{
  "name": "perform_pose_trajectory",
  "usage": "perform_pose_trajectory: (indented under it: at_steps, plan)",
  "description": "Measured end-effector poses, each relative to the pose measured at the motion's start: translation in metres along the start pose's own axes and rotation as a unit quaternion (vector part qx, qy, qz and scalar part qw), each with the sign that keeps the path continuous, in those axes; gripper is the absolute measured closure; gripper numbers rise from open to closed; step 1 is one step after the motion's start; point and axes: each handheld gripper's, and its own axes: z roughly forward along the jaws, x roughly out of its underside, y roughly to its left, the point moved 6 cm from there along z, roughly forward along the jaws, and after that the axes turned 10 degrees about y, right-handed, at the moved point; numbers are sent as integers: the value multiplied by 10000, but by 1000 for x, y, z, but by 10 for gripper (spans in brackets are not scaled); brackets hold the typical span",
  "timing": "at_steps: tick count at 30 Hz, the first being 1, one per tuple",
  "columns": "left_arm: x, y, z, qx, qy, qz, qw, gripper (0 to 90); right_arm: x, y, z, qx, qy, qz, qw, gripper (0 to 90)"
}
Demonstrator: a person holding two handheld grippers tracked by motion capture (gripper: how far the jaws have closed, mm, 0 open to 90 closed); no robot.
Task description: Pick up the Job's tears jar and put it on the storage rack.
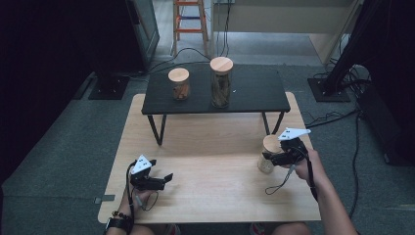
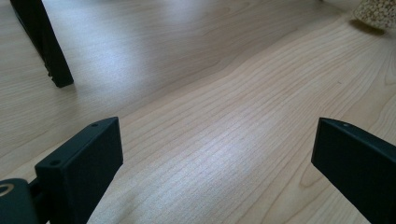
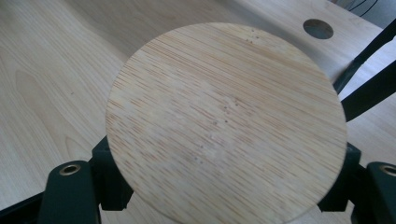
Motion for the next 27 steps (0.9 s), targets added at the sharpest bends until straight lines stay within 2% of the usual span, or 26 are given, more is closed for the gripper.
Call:
perform_pose_trajectory:
  at_steps: [10, 27]
  plan:
    - [0, 0, 0, -5, -12, 2, 10000, 22, -23, 1, -15, 44, -28, -179, 9998, 250]
    - [1, 1, -1, 37, -41, -7, 10000, 22, -55, -2, -38, 55, 3, -258, 9997, 251]
